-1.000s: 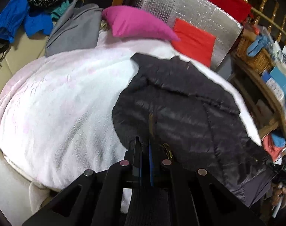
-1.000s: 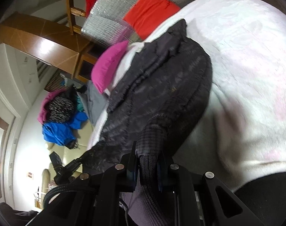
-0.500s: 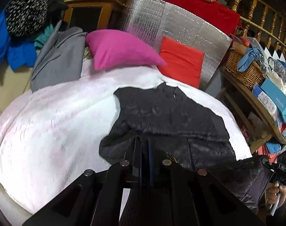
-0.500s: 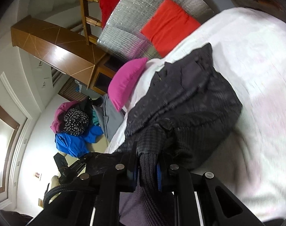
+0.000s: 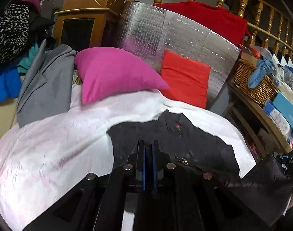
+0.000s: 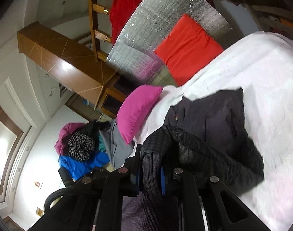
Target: Fold large clothes
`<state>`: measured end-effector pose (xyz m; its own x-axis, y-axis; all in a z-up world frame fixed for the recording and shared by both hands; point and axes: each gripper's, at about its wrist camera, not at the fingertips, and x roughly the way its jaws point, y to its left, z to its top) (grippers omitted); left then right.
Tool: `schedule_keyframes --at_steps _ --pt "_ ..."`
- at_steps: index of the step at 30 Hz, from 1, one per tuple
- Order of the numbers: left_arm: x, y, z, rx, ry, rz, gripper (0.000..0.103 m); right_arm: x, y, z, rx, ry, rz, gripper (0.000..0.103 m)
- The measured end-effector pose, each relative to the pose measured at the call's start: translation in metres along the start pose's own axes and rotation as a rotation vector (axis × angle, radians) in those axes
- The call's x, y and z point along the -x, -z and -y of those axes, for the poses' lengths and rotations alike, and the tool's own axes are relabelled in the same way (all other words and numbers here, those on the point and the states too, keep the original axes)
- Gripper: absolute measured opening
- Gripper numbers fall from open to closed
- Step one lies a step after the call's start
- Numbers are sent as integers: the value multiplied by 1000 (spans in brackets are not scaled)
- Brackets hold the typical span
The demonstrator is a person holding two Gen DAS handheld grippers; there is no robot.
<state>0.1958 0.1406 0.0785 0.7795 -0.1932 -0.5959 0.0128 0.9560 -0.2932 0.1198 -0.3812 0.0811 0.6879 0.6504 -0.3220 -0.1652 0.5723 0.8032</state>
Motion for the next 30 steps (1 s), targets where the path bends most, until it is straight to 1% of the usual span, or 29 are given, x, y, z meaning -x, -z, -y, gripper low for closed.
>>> schedule_keyframes --at_steps 4,6,8,10,12,15,17,18,19,21,23,24,25,26,27,28,29,30 --pt "-36 -20 -5 19 -30 -8 6 -33 -32 13 -33 42 17 15" --pt "-58 -28 -8 32 -50 -27 6 -49 -44 23 -52 67 18 15" --pt "-78 -33 -10 29 -84 -44 6 -65 -55 33 -58 112 20 15" --pt "-102 -36 -16 42 -115 -79 6 -80 -63 50 -84 158 17 15" --pt "-121 -36 -21 48 -135 -110 6 -93 -68 70 -124 208 9 15" --pt "-151 -30 -23 43 -165 -168 6 -118 -69 96 -147 285 -33 15" --pt "-167 -26 -23 34 -194 -192 6 -127 -69 109 -179 301 -42 15" --pt "-177 -24 -26 44 -203 -216 6 -129 -69 118 -206 301 -41 16" --pt "-187 -21 -29 59 -206 -250 6 -132 -67 125 -229 300 -48 17" --pt "-197 -19 -32 70 -213 -276 9 -138 -66 138 -277 312 -83 22" --pt "-196 -19 -32 73 -200 -280 10 -136 -66 143 -301 299 -89 29" --pt "-193 -21 -33 85 -176 -274 12 -132 -67 141 -299 288 -83 34" --pt "-187 -23 -36 109 -143 -264 18 -126 -69 137 -292 271 -69 53" --pt "-179 -27 -40 133 -110 -247 21 -119 -70 134 -290 252 -54 72" --pt "-170 -30 -44 148 -95 -223 36 -113 -71 131 -286 245 -36 77" --pt "-157 -34 -49 156 -83 -184 55 -105 -73 126 -276 241 -17 79" --pt "-150 -39 -52 158 -74 -146 63 -98 -75 122 -267 232 -5 79" --pt "-138 -42 -57 159 -77 -96 68 -88 -77 118 -254 221 8 79"
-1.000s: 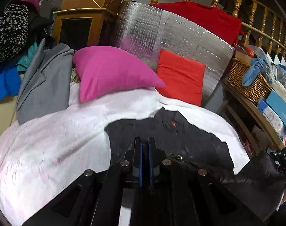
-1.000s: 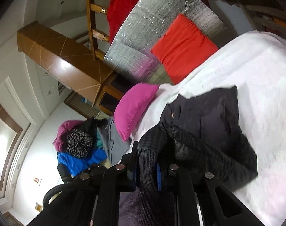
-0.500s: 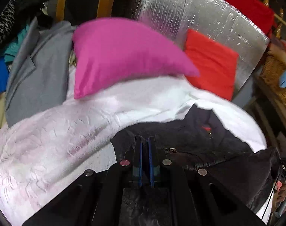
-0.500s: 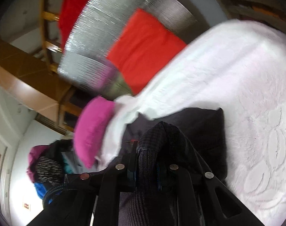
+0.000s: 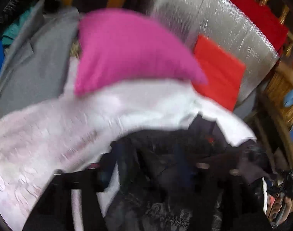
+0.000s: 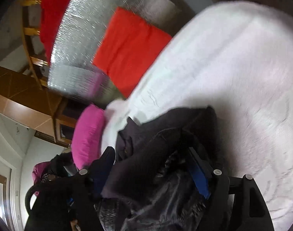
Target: Fold large clothes
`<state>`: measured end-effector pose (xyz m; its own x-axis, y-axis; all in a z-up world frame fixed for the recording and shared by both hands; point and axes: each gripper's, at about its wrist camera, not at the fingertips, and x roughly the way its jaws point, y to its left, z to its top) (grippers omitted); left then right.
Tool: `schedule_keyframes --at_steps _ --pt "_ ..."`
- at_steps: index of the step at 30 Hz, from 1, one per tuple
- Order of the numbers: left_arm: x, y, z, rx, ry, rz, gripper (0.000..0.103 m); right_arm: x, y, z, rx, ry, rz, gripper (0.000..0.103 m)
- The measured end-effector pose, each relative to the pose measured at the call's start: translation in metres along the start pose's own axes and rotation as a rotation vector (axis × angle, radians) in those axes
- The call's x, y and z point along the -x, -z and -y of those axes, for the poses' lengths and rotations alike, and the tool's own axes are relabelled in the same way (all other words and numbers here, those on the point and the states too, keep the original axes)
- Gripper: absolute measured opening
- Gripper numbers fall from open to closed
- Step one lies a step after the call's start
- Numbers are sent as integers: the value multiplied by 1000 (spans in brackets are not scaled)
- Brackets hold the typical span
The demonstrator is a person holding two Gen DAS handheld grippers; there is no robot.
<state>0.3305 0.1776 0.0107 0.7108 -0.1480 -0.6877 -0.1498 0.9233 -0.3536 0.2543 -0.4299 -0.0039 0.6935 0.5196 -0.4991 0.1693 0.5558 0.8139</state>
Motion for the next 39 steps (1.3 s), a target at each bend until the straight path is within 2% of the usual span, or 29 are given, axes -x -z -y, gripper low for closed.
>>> schedule_keyframes --at_steps 2,6,9,13,17,22,27,28,29,30,31,33,37,39 --pt "13 -3 -8 -4 -8 47 68 13 -1 -2 42 18 21 79" --pt "2 5 -11 -93 6 -21 68 14 0 -8 205 132 -16 79" --pt "-13 14 -3 -168 17 -61 68 -5 4 -13 330 197 -75 79" --pt "-43 13 10 -212 44 -115 68 -31 1 -26 467 252 -111 79" --pt "-79 7 23 -250 39 -177 68 -60 -9 -34 541 284 -151 79" --pt "-116 0 36 -299 22 -230 68 -88 -14 -32 567 315 -187 79" --pt "-132 1 49 -360 6 -253 65 -109 -18 -27 573 332 -222 78" --pt "-133 2 51 -373 -5 -247 49 -113 -18 -27 582 343 -231 72" --pt "-135 5 54 -400 -42 -248 39 -117 -17 -28 595 355 -237 51" --pt "-137 6 56 -418 -63 -248 28 -119 -16 -30 608 372 -236 43" --pt "-137 7 56 -426 -73 -239 21 -120 -14 -34 626 387 -234 27" --pt "-127 5 54 -418 -77 -192 17 -115 -10 -43 673 408 -212 21" --pt "-92 -7 48 -374 -66 -49 16 -79 -12 -72 718 399 -51 18" --pt "-92 -13 45 -338 -86 -19 16 -70 -20 -78 702 407 21 18"
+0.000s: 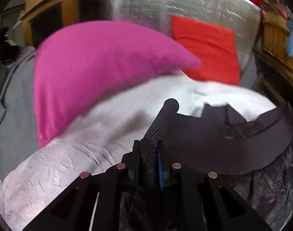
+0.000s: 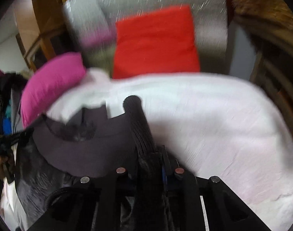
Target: Fold large clothes
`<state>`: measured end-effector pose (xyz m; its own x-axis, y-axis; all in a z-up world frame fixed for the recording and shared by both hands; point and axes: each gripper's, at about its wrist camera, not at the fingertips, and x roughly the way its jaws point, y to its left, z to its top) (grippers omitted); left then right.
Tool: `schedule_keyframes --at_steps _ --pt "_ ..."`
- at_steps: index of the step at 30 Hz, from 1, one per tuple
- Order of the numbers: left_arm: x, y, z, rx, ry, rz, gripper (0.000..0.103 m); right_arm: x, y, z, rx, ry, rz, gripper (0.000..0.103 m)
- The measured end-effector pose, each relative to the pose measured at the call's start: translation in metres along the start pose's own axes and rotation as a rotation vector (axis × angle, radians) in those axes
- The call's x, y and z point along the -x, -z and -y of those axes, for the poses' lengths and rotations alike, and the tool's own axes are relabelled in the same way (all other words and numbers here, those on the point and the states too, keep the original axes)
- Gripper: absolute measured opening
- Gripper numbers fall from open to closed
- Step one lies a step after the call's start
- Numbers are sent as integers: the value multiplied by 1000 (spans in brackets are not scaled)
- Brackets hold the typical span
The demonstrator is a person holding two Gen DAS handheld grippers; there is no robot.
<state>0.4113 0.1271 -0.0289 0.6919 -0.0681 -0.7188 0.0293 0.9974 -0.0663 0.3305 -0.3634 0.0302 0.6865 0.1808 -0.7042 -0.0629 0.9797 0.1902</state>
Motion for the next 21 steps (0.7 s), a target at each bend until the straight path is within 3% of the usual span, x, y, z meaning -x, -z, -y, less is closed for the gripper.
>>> schedule_keyframes --at_steps 3,7,12,14,15,16,17,19,21 --pt "-28 -5 0 43 -33 -53 17 -21 -6 6 -39 57 -14 18" --pt "-77 9 -1 70 -87 -203 18 -78 10 16 -75 132 -142 17" --pt "-86 11 -8 82 -87 -222 21 -93 20 28 -137 114 -174 18" --pt "-82 8 -11 102 -63 -213 24 -87 17 33 -173 66 -166 22" --pt "-77 6 -13 114 -34 -198 26 -83 18 35 -190 30 -156 27" --pt "-67 3 -17 135 4 -161 29 -76 17 38 -212 -5 -143 43" --pt "-60 1 -21 149 26 -131 32 -68 15 42 -232 -28 -118 66" --pt "-49 -4 -26 157 43 -85 53 -56 12 47 -249 -58 -72 75" --pt "-52 -6 -22 117 68 -108 55 -55 7 48 -254 -84 -75 75"
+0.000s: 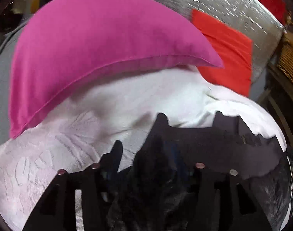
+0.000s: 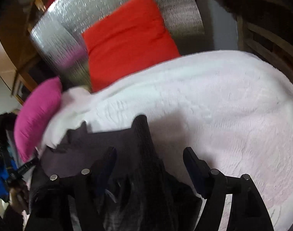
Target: Fold large clothes
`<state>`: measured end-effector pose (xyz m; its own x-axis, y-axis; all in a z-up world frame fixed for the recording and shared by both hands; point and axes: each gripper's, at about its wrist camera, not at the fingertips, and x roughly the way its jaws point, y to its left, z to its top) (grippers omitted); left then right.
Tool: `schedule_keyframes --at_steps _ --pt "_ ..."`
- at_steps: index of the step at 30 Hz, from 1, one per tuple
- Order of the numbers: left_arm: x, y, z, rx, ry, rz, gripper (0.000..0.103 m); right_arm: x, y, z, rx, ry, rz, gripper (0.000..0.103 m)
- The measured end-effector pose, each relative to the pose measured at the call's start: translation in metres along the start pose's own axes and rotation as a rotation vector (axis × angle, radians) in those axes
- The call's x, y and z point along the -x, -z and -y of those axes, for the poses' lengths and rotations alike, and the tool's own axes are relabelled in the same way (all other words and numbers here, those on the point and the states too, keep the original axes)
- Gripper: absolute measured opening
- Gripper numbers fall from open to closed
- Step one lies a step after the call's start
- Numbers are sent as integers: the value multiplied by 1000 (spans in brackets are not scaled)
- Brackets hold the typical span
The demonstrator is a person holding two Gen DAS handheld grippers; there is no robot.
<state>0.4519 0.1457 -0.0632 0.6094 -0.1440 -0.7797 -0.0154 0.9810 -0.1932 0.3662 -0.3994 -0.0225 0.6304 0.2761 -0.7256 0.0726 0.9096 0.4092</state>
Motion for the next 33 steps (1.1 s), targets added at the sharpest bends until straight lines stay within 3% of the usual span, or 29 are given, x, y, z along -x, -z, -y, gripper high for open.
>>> schedule_keyframes --at_steps 4,5,6,7,9,11,13,16,18,20,21,22,23,29,33 --pt "-20 3 17 -90 5 -74 63 -29 1 -16 90 18 -114 75" --pt "-22 5 20 -115 -6 -79 63 -35 3 -20 116 40 -129 54" --pt "-20 8 24 -138 -24 -78 41 -42 4 -26 148 47 -149 33" --pt "-21 6 25 -162 -58 -90 20 -42 4 -32 173 70 -151 21" --pt "-10 4 24 -154 -54 -61 19 -27 0 -48 256 107 -99 17" --pt "-11 0 11 -104 -80 -32 19 -11 -14 -38 215 146 -9 16" --pt "-33 8 -9 -2 -93 -102 19 -33 -16 -17 123 172 -72 16" --pt "-36 10 -2 -36 -134 -95 20 -60 2 -18 158 247 -102 16" --pt "-36 9 -1 -41 -146 -102 23 -58 1 -9 91 228 -84 17" --pt "-35 6 0 -37 -162 -98 32 -53 -2 -8 81 223 -98 25" --pt "-31 6 0 -37 -165 -86 44 -46 -3 -9 77 214 -90 32" --pt "-24 4 1 -34 -160 -64 56 -37 -5 -10 73 216 -73 55" --pt "-12 4 1 -25 -152 -35 57 -22 -6 -12 68 220 -38 69" --pt "78 13 11 -25 -190 154 58 56 19 -55 178 213 119 70" --pt "130 58 54 -109 -99 242 65 80 89 -115 353 162 165 77"
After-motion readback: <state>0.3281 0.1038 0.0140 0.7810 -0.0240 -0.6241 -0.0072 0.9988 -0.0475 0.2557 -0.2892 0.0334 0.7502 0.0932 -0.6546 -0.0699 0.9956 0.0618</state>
